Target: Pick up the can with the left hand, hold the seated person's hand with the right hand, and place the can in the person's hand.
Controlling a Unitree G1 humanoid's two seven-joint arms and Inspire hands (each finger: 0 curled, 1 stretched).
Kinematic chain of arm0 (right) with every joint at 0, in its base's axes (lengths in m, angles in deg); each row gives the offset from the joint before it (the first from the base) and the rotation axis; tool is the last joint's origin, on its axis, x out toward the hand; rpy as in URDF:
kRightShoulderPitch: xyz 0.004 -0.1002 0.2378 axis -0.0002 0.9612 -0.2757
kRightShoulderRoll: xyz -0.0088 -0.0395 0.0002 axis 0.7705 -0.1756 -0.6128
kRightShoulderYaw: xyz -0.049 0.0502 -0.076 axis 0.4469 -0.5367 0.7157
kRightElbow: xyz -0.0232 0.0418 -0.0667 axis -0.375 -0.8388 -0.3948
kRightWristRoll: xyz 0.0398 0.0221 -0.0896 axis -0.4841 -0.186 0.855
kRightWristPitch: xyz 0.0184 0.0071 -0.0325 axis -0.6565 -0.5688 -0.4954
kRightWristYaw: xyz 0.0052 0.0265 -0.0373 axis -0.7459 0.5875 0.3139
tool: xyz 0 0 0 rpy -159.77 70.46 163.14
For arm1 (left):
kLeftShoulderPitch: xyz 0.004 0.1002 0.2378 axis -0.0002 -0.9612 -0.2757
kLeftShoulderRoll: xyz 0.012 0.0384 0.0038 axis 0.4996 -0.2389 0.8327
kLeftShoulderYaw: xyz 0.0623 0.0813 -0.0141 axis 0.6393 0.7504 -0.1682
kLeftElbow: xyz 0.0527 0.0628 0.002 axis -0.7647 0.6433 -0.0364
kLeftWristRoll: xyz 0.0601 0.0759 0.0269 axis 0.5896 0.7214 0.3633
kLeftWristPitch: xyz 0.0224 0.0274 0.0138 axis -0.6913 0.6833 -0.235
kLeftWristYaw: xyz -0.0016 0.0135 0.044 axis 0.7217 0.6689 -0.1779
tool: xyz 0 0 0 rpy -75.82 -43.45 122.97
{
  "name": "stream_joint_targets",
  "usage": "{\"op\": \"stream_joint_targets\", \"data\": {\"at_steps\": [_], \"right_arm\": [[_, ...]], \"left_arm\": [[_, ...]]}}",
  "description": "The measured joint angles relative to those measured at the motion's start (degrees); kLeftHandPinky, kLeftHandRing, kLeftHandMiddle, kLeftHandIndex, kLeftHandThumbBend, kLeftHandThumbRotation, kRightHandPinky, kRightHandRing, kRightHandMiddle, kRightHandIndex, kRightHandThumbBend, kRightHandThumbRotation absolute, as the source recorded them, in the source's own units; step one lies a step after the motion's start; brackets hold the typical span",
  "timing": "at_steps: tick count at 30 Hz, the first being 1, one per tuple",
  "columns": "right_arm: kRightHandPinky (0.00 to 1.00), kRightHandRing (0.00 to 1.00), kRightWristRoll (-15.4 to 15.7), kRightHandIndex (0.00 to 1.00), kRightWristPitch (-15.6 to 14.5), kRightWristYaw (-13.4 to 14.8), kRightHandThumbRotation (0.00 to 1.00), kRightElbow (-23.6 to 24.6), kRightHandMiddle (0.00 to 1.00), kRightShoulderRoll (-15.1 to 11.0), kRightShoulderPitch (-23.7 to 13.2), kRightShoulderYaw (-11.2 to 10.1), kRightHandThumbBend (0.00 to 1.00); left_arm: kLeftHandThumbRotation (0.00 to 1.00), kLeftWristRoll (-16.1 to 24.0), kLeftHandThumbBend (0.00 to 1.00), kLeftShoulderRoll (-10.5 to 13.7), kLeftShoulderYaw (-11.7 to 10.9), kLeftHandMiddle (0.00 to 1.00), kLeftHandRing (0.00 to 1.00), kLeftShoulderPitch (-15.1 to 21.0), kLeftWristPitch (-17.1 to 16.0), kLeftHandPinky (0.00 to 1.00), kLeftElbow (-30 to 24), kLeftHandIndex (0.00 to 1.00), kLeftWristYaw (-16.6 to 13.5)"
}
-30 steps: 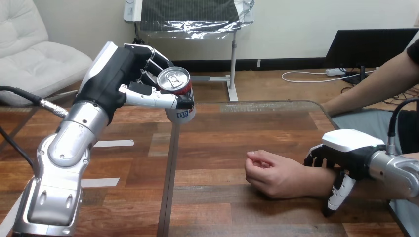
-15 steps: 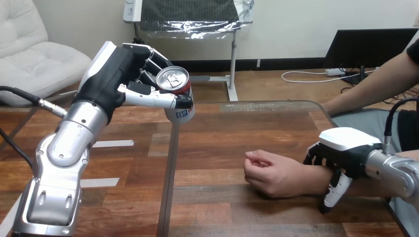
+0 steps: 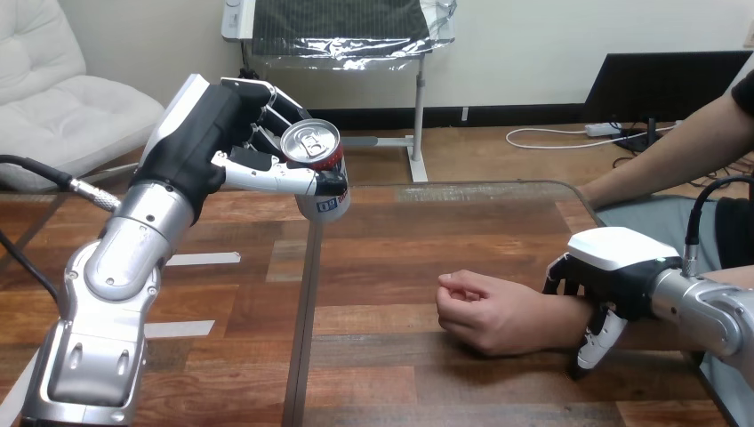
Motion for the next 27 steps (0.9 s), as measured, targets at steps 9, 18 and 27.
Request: {"op": "stream_joint_targets", "data": {"at_steps": [9,18,27], "right_arm": [[0.38,0.44,-0.22,0.55,2.43,1.83,0.11,-1.59,0.52,0.19,-0.28,0.01,0.90],[0.31,0.37,-0.65,0.51,3.57,2.02,0.12,-2.21,0.45,0.43,-0.43,-0.04,0.84],[0.28,0.34,-1.61,0.48,4.39,2.44,0.10,-2.97,0.42,0.58,-0.42,-0.06,0.80]], "left_arm": [[0.00,-0.01,0.68,0.04,-0.02,0.38,0.34,0.00,0.00,0.29,0.00,0.41,0.00],[0.00,0.00,0.68,0.04,-0.02,0.38,0.33,0.00,0.00,0.29,0.00,0.41,0.00],[0.00,0.01,0.68,0.04,-0.02,0.38,0.33,0.00,0.00,0.29,0.00,0.41,0.00]]}}
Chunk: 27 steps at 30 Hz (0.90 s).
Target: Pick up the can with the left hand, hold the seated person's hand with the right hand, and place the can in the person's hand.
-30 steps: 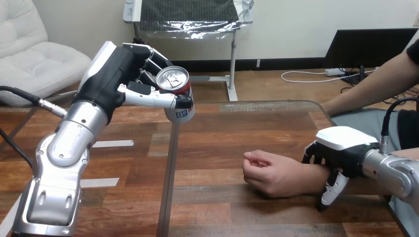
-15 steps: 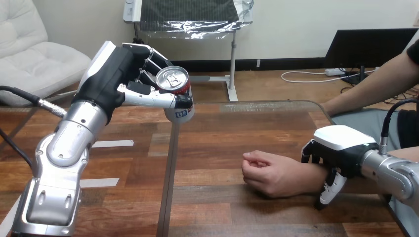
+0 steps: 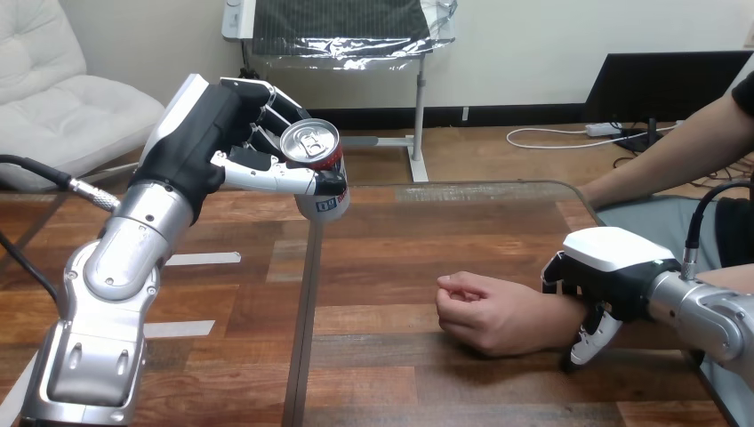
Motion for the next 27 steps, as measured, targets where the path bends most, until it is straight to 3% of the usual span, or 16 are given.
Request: {"op": "stream_joint_targets", "data": {"at_steps": [27], "right_arm": [[0.30,0.35,-1.91,0.42,0.90,-0.07,0.13,-0.54,0.41,-0.07,0.14,-0.41,0.72]], "left_arm": [[0.00,0.23,0.68,-0.01,0.01,0.39,0.33,0.00,-0.13,0.28,0.01,0.41,-0.18]]}}
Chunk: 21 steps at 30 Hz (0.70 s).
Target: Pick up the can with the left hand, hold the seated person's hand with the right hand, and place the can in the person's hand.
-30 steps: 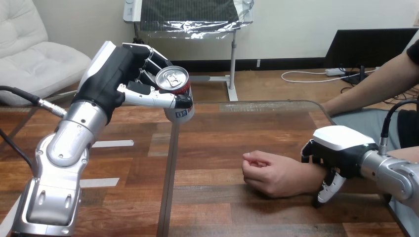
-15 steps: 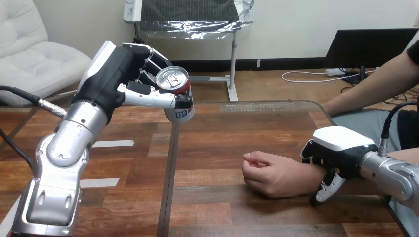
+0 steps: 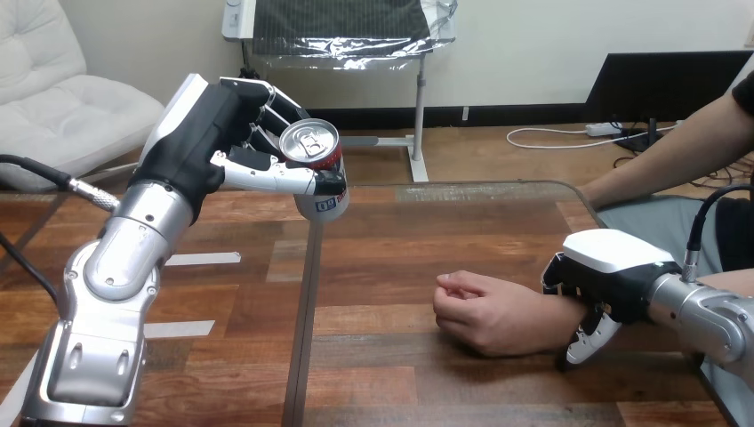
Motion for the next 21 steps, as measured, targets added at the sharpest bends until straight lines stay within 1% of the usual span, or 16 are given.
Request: {"op": "stream_joint_targets", "data": {"at_steps": [7,15,21], "right_arm": [[0.32,0.37,-0.91,0.43,0.07,0.08,0.12,0.14,0.43,-0.03,0.47,-0.45,0.73],[0.33,0.38,-1.33,0.44,0.72,0.70,0.09,0.43,0.43,-0.20,1.19,-1.30,0.75],[0.34,0.38,-2.87,0.44,1.93,1.26,0.08,0.43,0.44,-0.36,1.83,-2.34,0.76]], "left_arm": [[0.00,0.16,0.67,-0.05,0.05,0.39,0.33,0.00,-0.74,0.27,0.05,0.42,-0.31],[0.00,0.14,0.68,-0.11,0.06,0.39,0.33,0.01,-2.42,0.27,0.95,0.42,-0.83],[0.00,0.15,0.68,-0.21,0.17,0.39,0.33,0.01,-3.28,0.28,2.17,0.42,-1.01]]}}
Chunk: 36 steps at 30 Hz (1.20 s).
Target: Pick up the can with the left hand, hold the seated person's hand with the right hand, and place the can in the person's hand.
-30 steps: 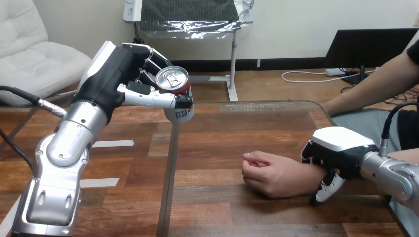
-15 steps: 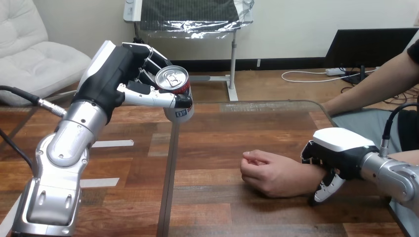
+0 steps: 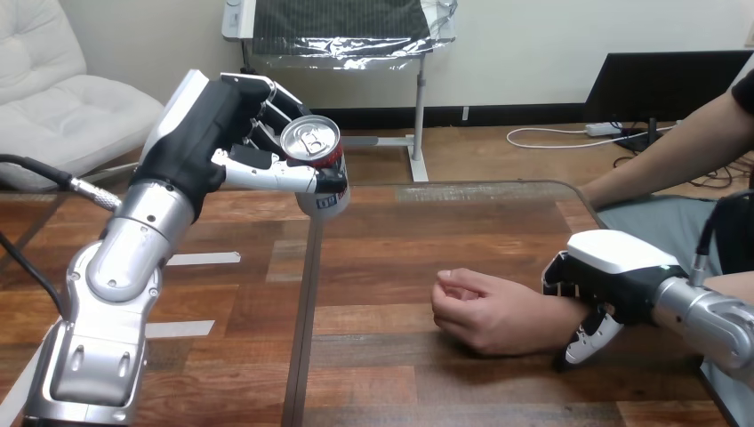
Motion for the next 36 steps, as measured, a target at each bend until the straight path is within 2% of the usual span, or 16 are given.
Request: {"op": "stream_joint_targets", "data": {"at_steps": [16,27,36], "right_arm": [[0.30,0.34,-2.72,0.41,2.10,0.16,0.06,0.55,0.40,-0.30,0.60,-2.11,0.77],[0.31,0.34,-4.17,0.40,2.35,-0.01,0.08,2.21,0.39,-0.30,0.59,-3.47,0.77],[0.32,0.35,-6.12,0.40,1.94,-1.30,0.12,4.19,0.40,-0.29,0.40,-4.18,0.76]], "left_arm": [[0.00,0.21,0.69,-0.47,1.25,0.39,0.33,0.01,-3.05,0.29,5.09,0.43,-0.29],[0.00,0.71,0.70,-1.90,2.49,0.39,0.34,0.70,-3.12,0.29,9.11,0.44,-1.05],[0.00,0.59,0.70,-3.28,3.38,0.39,0.35,1.90,-3.95,0.30,13.27,0.44,-1.23]]}}
